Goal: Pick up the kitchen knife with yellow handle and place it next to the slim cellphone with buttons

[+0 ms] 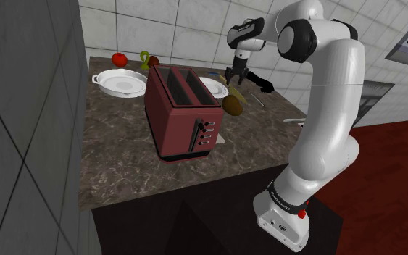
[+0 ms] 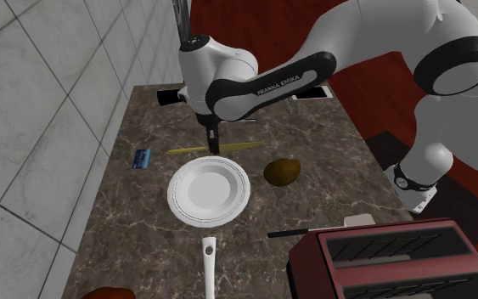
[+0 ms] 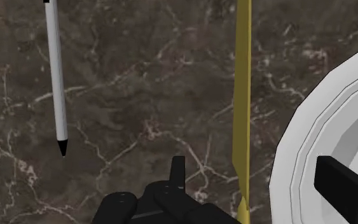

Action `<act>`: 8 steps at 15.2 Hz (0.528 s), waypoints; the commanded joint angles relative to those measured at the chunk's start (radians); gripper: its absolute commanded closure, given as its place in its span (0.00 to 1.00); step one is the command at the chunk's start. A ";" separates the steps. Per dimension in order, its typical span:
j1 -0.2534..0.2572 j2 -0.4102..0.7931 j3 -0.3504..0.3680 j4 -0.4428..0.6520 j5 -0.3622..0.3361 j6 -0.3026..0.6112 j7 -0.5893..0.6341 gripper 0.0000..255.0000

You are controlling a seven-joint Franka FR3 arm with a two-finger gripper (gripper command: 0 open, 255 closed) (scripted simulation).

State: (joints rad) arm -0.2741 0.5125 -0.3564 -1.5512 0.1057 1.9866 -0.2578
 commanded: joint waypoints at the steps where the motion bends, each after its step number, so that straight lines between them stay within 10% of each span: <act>1: 0.010 -0.008 -0.004 0.034 -0.014 -0.002 0.011 0.00; 8: 0.006 0.019 0.001 -0.006 -0.005 0.066 0.005 0.00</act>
State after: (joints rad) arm -0.2680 0.5300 -0.3559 -1.5490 0.0998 2.0427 -0.2519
